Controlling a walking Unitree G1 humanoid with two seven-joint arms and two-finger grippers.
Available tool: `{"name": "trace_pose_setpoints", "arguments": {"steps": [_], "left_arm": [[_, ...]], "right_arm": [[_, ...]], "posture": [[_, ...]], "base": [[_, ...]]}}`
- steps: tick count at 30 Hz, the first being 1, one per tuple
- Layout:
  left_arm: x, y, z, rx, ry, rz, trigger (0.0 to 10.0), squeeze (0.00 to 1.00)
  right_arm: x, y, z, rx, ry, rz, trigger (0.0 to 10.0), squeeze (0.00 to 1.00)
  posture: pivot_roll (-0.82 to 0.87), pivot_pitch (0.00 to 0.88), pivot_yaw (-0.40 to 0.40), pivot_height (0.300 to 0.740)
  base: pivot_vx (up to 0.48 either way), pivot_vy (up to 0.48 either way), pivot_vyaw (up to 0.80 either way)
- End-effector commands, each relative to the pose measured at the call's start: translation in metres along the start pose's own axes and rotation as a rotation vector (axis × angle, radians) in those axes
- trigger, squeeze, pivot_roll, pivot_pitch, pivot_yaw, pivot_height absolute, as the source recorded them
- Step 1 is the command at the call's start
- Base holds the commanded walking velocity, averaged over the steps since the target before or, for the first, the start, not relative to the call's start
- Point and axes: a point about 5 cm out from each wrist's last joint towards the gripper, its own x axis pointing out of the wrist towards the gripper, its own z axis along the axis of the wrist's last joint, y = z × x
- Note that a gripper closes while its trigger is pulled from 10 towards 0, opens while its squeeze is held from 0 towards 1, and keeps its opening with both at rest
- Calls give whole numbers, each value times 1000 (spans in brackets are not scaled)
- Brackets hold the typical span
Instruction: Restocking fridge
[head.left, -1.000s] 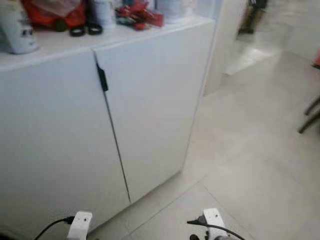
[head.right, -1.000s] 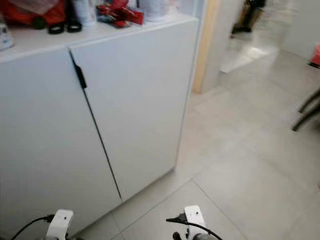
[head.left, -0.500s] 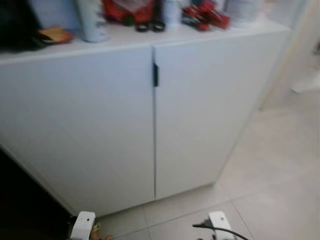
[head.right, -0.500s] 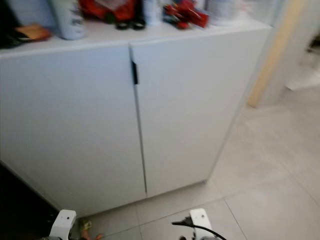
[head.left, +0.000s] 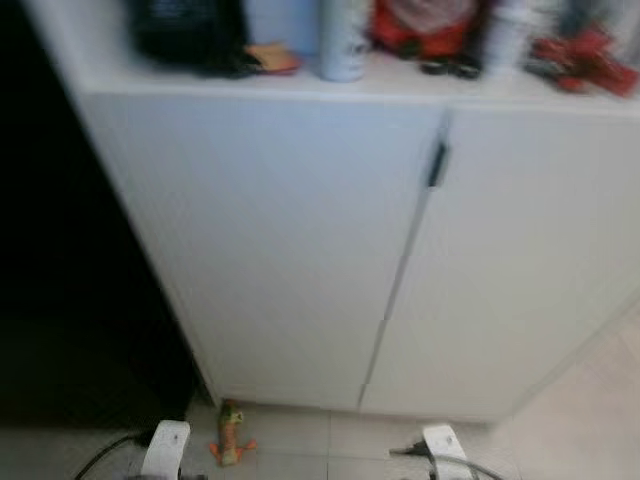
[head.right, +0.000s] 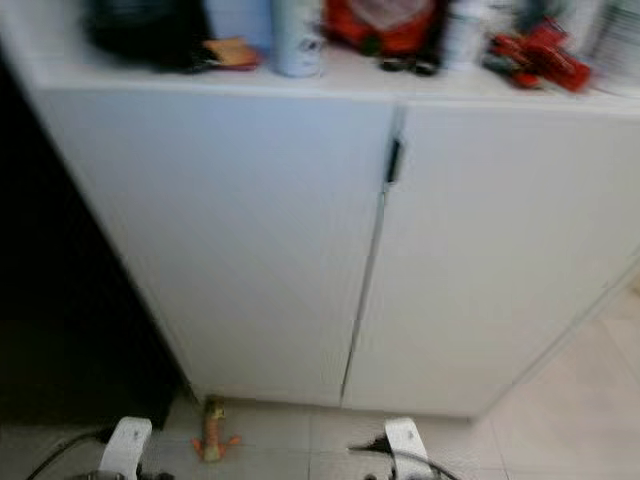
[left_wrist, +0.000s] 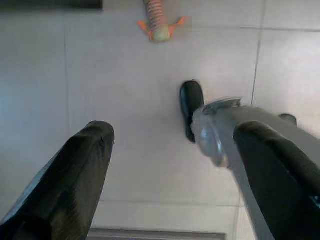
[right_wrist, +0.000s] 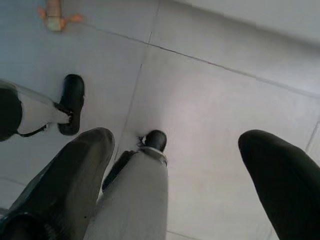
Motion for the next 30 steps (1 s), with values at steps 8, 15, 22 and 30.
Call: {"name": "trace_pose_setpoints", "arguments": {"steps": [8,15,22,30], "left_arm": [[1,-3,0,-4,8,-5,10000,0],[1,-3,0,2,13,-7,10000,0],[0,-2,-2,3,33,5,10000,0],[0,-2,-1,3,35,1,10000,0]], "right_arm": [[0,1,-2,17,-5,5,10000,0],[0,1,-2,50,-12,-6,10000,0],[0,2,-2,67,-37,1,10000,0],[0,2,-1,57,-39,5,10000,0]], "posture": [[-67,0,-67,740],[-67,0,-67,740],[-67,0,-67,740],[-64,0,-67,740]], "base": [[0,0,579],[0,0,0],[0,36,0],[-60,317,0]]}}
